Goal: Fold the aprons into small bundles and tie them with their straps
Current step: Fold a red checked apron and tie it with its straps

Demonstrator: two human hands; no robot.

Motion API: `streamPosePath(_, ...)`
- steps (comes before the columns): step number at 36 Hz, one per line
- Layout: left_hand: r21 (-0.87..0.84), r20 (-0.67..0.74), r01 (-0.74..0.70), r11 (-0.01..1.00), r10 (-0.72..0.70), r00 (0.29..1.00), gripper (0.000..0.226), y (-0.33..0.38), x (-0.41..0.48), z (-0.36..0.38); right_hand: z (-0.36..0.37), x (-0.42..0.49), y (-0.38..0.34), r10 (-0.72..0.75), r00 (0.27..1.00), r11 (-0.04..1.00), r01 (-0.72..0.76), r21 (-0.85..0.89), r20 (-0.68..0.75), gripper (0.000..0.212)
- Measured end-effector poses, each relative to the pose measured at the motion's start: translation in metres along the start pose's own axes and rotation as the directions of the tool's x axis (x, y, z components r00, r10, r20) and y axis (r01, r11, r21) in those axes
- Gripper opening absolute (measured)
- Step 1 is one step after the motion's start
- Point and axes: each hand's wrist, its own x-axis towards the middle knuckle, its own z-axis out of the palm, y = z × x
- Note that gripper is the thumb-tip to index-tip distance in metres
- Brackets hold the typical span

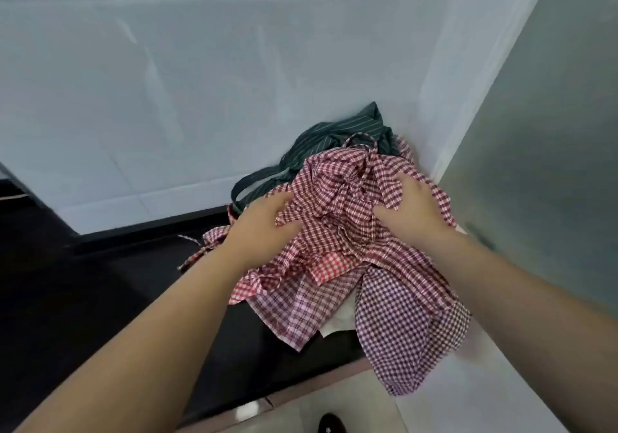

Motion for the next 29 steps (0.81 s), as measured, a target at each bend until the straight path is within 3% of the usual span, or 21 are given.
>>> streamPosePath(5, 0.002, 0.051, 0.072, 0.997, -0.072, 0.996, 0.059, 0.009, 0.025, 0.026, 0.004, 0.042, 0.038, 0.145, 0.989, 0.982, -0.149, -0.114, -0.040, 0.108)
streamPosePath(7, 0.009, 0.075, 0.096, 0.995, -0.097, 0.992, 0.056, 0.013, 0.038, 0.034, 0.009, 0.063, 0.056, 0.213, 0.977, 0.970, -0.214, -0.113, -0.024, 0.103)
streamPosePath(11, 0.014, 0.103, 0.105, 0.994, -0.106, 0.989, 0.052, 0.019, 0.058, 0.039, 0.009, 0.077, 0.071, 0.077, 0.989, 0.974, -0.102, -0.204, -0.127, 0.021)
streamPosePath(14, 0.034, 0.074, 0.058, 0.998, -0.060, 0.995, 0.055, 0.029, 0.071, 0.043, 0.001, 0.078, 0.056, -0.059, 0.988, 0.994, 0.071, 0.080, -0.140, 0.020)
streamPosePath(17, 0.006, -0.029, 0.019, 1.000, -0.019, 0.999, 0.077, 0.038, 0.082, 0.046, -0.024, 0.070, 0.016, -0.148, 0.985, 0.914, 0.170, 0.367, -0.087, 0.021)
streamPosePath(20, -0.056, -0.173, -0.044, 0.997, 0.033, 0.984, 0.105, 0.045, 0.093, 0.042, -0.050, 0.063, -0.017, -0.277, 0.959, 0.825, 0.210, 0.525, 0.052, 0.025)
streamPosePath(22, -0.044, -0.220, -0.121, 0.992, 0.108, 0.969, 0.112, 0.052, 0.099, 0.033, -0.061, 0.058, -0.032, -0.364, 0.915, 0.712, 0.151, 0.685, 0.176, 0.022)
streamPosePath(25, 0.042, -0.183, -0.272, 0.961, 0.275, 0.944, 0.086, 0.053, 0.104, 0.016, -0.066, 0.053, -0.045, -0.428, 0.860, 0.612, 0.049, 0.789, 0.279, 0.021)
streamPosePath(27, 0.074, -0.092, -0.256, 0.964, 0.262, 0.961, 0.035, 0.049, 0.100, 0.008, -0.064, 0.052, -0.051, -0.458, 0.842, 0.637, 0.085, 0.766, 0.287, 0.023)
streamPosePath(29, 0.157, -0.081, -0.173, 0.972, 0.187, 0.979, 0.022, 0.040, 0.091, -0.001, -0.059, 0.052, -0.057, -0.466, 0.822, 0.704, 0.121, 0.700, 0.327, 0.031)
